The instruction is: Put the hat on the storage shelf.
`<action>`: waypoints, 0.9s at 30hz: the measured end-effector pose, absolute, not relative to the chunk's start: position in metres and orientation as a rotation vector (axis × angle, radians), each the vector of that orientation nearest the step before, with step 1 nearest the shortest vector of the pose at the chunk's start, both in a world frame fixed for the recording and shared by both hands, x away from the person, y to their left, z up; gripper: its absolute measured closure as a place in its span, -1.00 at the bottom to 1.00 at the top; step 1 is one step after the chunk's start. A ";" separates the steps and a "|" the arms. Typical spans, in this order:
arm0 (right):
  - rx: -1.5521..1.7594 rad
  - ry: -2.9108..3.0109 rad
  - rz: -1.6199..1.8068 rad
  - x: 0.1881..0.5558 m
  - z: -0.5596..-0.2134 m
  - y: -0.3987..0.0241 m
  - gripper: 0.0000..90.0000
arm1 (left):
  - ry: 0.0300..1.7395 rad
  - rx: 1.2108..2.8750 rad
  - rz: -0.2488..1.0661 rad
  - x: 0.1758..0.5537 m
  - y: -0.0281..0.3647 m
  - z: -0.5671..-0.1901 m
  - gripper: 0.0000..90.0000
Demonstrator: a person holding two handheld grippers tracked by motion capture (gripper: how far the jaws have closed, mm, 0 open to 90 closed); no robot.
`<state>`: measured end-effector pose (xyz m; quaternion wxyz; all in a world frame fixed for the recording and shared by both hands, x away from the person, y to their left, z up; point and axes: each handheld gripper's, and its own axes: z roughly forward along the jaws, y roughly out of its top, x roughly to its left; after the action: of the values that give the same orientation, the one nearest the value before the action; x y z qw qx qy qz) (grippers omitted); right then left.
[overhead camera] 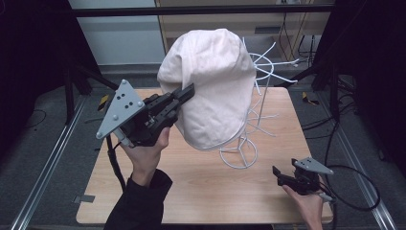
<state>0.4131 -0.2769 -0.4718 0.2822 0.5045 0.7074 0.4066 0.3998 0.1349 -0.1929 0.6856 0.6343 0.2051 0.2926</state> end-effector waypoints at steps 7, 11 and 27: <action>1.355 1.894 1.090 0.413 -0.472 -0.277 -0.53 | 0.496 1.455 0.637 0.402 0.140 -0.205 0.96; 1.365 1.899 1.095 0.413 -0.472 -0.276 -0.53 | 0.514 1.473 0.633 0.405 0.140 -0.212 0.95; 1.365 1.901 1.094 0.413 -0.472 -0.275 -0.53 | 0.555 1.536 0.625 0.410 0.134 -0.231 0.94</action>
<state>0.4126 -0.2755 -0.4721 0.2753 0.5079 0.7075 0.4071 0.4098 0.1344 -0.2306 0.6416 0.6737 0.2435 0.2740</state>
